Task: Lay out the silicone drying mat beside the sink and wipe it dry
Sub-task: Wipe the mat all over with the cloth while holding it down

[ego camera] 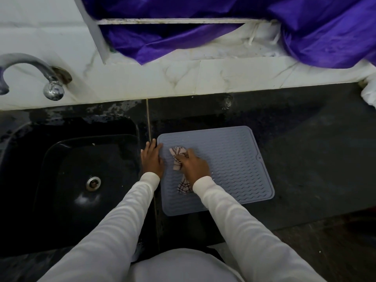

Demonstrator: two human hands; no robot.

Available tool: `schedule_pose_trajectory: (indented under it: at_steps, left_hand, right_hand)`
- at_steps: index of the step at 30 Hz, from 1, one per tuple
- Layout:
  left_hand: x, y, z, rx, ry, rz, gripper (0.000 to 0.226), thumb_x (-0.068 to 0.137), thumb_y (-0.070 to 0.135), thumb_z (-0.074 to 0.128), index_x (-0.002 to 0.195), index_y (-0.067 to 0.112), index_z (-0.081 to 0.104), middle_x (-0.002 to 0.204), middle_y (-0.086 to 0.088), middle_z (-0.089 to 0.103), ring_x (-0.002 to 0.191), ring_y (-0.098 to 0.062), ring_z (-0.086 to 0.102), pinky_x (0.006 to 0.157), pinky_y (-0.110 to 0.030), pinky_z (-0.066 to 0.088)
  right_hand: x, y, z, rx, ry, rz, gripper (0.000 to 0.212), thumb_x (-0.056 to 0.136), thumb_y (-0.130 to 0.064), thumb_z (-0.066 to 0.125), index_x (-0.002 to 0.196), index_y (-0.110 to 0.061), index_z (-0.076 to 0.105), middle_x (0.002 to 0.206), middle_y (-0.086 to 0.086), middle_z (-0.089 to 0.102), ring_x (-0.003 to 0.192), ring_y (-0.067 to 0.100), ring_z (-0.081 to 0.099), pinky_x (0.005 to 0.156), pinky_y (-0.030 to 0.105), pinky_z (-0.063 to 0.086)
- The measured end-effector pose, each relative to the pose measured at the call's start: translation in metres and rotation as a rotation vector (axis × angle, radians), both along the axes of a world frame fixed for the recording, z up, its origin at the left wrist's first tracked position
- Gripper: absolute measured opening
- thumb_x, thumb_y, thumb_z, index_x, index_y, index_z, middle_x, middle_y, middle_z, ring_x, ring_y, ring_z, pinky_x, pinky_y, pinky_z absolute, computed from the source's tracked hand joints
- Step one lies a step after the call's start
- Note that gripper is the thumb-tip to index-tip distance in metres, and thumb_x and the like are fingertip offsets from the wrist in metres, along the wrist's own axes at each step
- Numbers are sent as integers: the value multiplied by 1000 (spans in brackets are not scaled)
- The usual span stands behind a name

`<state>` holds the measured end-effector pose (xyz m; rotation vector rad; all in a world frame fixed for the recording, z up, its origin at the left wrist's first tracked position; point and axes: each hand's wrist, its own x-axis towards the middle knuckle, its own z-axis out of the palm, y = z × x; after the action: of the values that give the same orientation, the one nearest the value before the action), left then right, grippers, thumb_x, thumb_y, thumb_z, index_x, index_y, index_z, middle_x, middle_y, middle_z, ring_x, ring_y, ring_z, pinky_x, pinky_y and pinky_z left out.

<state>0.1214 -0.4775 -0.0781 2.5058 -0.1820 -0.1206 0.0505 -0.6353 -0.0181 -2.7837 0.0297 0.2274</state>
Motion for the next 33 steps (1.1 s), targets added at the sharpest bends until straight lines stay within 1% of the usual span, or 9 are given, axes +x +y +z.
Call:
schedule_pose_trajectory:
  at_steps: [2,8,13,16,18,21,24,28,33]
  left_hand:
    - [-1,0,-1,-10,-2,4,49,91,6,44,138,19,44,156,-6,23,146,-26,10,118,-45,0]
    - [0,0,-3,-36,-3,4,49,91,4,44,137,19,46,156,-7,24,146,-26,11,119,-47,1]
    - [-1,2,0,-83,13,-1,49,91,3,44,137,21,46,156,-5,24,146,-23,10,119,-45,0]
    - [-2,2,2,-96,12,5,49,91,3,45,137,20,46,156,-5,24,146,-22,9,119,-42,-3]
    - [-2,1,3,-102,13,10,48,92,3,46,137,20,47,156,-4,24,146,-22,9,118,-40,-4]
    - [-2,0,4,-85,-9,16,50,90,1,47,137,19,47,156,-5,25,146,-23,11,117,-41,-2]
    - [-2,-2,6,-65,-12,26,51,90,1,47,137,20,47,156,-5,25,146,-23,11,117,-41,-2]
    - [-3,-4,8,-46,-13,40,51,89,1,48,136,21,46,156,-4,25,146,-22,11,116,-40,-3]
    - [-2,-5,10,-50,-11,43,53,87,0,50,135,21,47,155,-4,27,146,-22,12,116,-40,-3]
  right_hand:
    - [-2,-11,-3,-6,10,-13,48,95,-28,49,141,-33,40,134,9,44,101,34,60,81,40,49]
    - [-11,-62,-6,-57,-4,-76,47,95,-23,51,139,-35,44,136,8,42,106,32,59,87,40,50]
    - [-18,-121,-2,-122,4,-189,47,91,-17,50,133,-38,50,122,9,52,90,33,60,68,36,46]
    - [-22,-168,-1,-155,0,-286,23,90,-44,53,108,-29,57,94,3,62,83,29,61,69,35,42]
    - [-25,-203,-2,-203,19,-327,37,85,-59,52,94,-23,52,78,-1,60,82,31,62,70,34,40]
    - [-32,-236,-3,-184,43,-384,25,89,-38,54,113,-33,60,97,4,53,82,39,61,68,34,40]
    - [-31,-245,-5,-113,-10,-446,36,89,-17,56,122,-31,62,111,12,48,76,40,60,67,39,44]
    - [-32,-242,-8,-56,-43,-460,35,89,-16,57,122,-26,61,111,12,46,74,42,59,69,44,48]
    - [-33,-241,-4,-31,-51,-451,35,89,-17,57,123,-24,59,117,12,47,77,42,59,71,42,46]
